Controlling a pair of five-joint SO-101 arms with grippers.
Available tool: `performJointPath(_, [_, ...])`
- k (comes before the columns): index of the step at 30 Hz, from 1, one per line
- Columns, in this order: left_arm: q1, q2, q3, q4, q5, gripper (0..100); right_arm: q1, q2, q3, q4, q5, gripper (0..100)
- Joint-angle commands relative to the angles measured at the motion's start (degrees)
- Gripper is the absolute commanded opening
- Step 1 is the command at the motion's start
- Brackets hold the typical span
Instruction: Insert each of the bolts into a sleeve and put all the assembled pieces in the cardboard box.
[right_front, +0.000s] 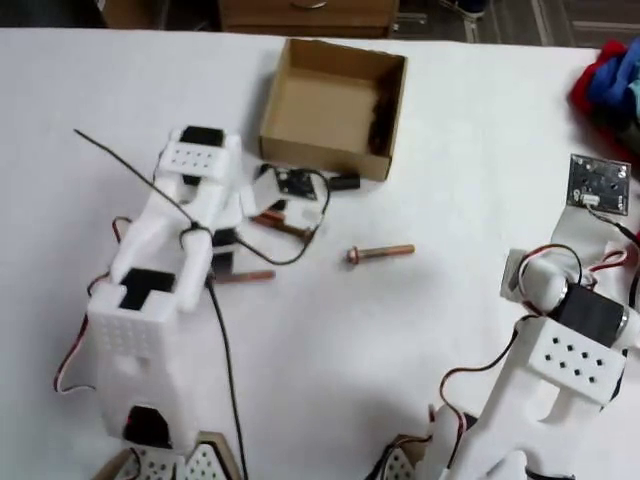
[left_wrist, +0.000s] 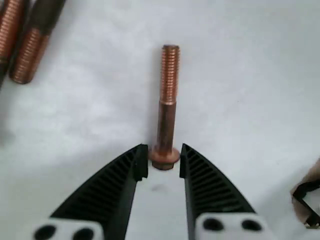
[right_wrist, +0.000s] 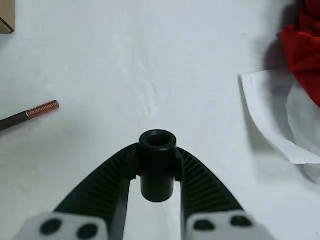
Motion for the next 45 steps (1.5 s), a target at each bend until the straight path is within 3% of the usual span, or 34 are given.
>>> performJointPath(1, [0.1,-4.0,-5.1,1.5,5.5,14,0.5,-1.8,-3.1,-0.5,0.4,2.3])
performJointPath(4, [1.2,-4.0,-8.9,6.8,18.0,14,0.6,-1.8,-3.1,-0.5,0.4,2.2])
performJointPath(10, [2.9,-4.0,0.5,7.0,69.7,13,0.4,-1.8,-3.1,-0.7,0.4,2.2])
performJointPath(12, [3.2,-4.0,3.2,7.0,79.4,13,0.4,-1.8,-3.1,-0.7,0.4,2.2])
performJointPath(33, [2.0,1.8,5.6,-0.3,82.1,13,0.6,-1.8,-3.1,-0.7,0.4,2.2])
performJointPath(40, [-1.0,8.6,2.4,-2.8,92.1,14,0.4,-1.8,-3.1,-0.7,0.4,2.2])
performJointPath(45, [-0.7,9.4,-3.8,-1.3,92.7,14,0.4,-1.8,-3.1,-0.7,0.4,2.2])
